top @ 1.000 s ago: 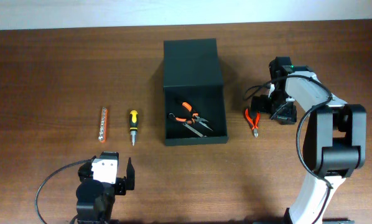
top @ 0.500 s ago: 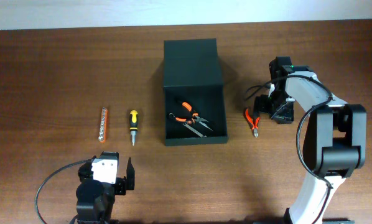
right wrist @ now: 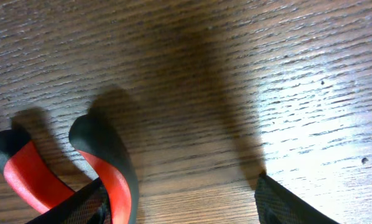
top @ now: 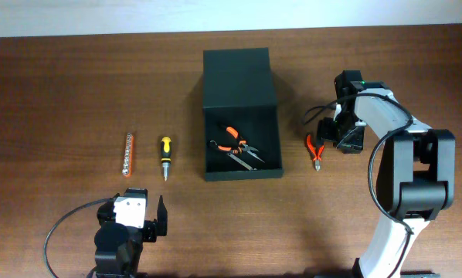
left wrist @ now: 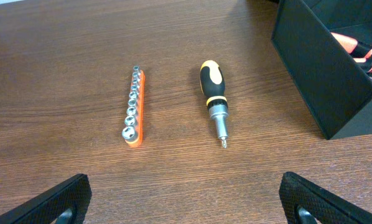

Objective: Pack container

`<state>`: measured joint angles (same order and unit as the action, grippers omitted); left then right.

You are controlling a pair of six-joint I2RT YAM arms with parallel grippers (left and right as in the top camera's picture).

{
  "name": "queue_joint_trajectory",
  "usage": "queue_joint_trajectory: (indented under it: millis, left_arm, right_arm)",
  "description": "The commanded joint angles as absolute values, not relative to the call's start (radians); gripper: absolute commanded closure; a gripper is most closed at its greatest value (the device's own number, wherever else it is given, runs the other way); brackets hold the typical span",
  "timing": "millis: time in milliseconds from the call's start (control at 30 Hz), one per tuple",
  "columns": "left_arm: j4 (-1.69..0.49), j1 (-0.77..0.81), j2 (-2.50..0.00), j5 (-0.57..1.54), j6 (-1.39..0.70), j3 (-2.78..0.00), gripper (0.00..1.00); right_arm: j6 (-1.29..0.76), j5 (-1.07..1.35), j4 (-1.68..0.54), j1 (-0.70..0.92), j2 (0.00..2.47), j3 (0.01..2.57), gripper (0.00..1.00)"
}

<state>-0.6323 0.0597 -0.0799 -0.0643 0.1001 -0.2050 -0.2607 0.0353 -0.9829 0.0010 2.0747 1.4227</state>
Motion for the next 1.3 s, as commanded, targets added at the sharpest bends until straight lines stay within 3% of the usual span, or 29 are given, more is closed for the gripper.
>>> queue_joint_trajectory:
  millis: [0,233,867,967,1267]
  left_arm:
    - [-0.630,0.063,-0.080,-0.075,0.092,-0.223,0.01]
    - [-0.630,0.063,-0.080,-0.075,0.092,-0.223,0.01]
    - [-0.630,0.063,-0.080,-0.075,0.092,-0.223,0.01]
    - [-0.630,0.063,-0.080,-0.075,0.092,-0.223,0.01]
    - [-0.630,0.063,-0.080,-0.075,0.092,-0.223,0.01]
  right_arm:
    - [-0.271,0.073,-0.983,0.006,2.070,1.401,0.28]
    - [-0.336,0.085,-0.993,0.007,2.070,1.401,0.19]
    - [-0.361,0.007,-0.979,0.085,2.070,1.401,0.19]
    - [-0.361,0.006,-0.979,0.085,2.070,1.401,0.20]
    - [-0.361,0.006,-0.979,0.085,2.070,1.401,0.37]
